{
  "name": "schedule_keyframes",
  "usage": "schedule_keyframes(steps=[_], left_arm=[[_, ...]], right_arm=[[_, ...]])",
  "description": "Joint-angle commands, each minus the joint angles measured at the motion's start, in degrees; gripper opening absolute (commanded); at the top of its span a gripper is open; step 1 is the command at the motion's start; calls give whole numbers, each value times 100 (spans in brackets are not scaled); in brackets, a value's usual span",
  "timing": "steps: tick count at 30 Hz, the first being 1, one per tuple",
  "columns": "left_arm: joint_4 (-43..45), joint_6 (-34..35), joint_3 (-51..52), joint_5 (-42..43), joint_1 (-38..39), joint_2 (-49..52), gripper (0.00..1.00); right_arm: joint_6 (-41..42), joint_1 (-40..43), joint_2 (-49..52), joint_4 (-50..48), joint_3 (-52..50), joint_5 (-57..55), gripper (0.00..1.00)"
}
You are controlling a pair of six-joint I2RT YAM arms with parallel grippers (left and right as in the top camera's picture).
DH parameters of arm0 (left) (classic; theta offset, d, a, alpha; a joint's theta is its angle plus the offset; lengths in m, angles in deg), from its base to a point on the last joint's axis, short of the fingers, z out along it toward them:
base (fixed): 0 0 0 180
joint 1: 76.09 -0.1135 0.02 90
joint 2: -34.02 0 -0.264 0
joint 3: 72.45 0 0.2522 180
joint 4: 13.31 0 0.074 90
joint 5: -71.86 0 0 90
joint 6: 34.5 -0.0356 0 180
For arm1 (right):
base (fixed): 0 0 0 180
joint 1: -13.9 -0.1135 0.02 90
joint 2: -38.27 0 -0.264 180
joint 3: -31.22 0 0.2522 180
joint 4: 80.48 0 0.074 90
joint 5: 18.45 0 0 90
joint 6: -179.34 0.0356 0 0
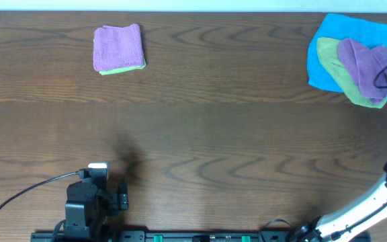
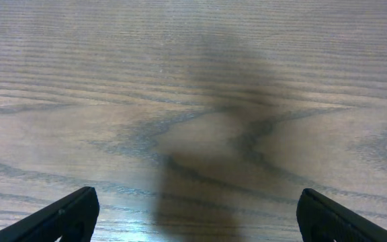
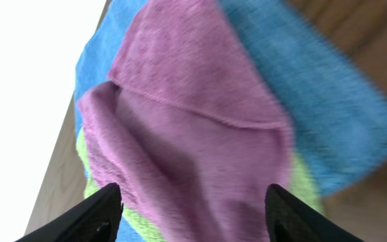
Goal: Fold the cloth
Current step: 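Reach the right gripper to the pink cloth on the top-right pile and grasp it, then lift the pink cloth with the right gripper and drag it left onto the table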
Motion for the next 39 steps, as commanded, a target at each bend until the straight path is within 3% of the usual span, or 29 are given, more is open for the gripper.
schedule_keyframes(steps=[1, 4, 10, 16, 17, 22, 29, 35, 39], left_arm=[[-284, -15, 109, -20, -17, -33, 95], [-284, -15, 109, -17, -17, -33, 95], [-284, -15, 109, -17, -17, -33, 95], [-284, -15, 109, -17, -17, -33, 95], [-284, -15, 109, -17, -17, -33, 95], [-284, -15, 109, -17, -17, -33, 95], [-284, -15, 109, -20, -17, -33, 95], [-284, -15, 109, -17, -17, -33, 95], [-284, -15, 109, -17, -17, -33, 95]], right_arm=[[472, -247, 245, -9, 94, 144, 69], [933, -422, 437, -2, 94, -151, 67], [925, -396, 450, -22, 109, -619, 63], [905, -332, 450, -20, 111, -629, 13], [905, -332, 450, -17, 111, -629, 2], [905, -356, 448, -63, 111, -328, 1], [881, -413, 177, -258, 332, 1163, 1], [839, -710, -704, -157, 442, 1919, 2], [645, -1198, -1440, 4, 442, 1770, 1]])
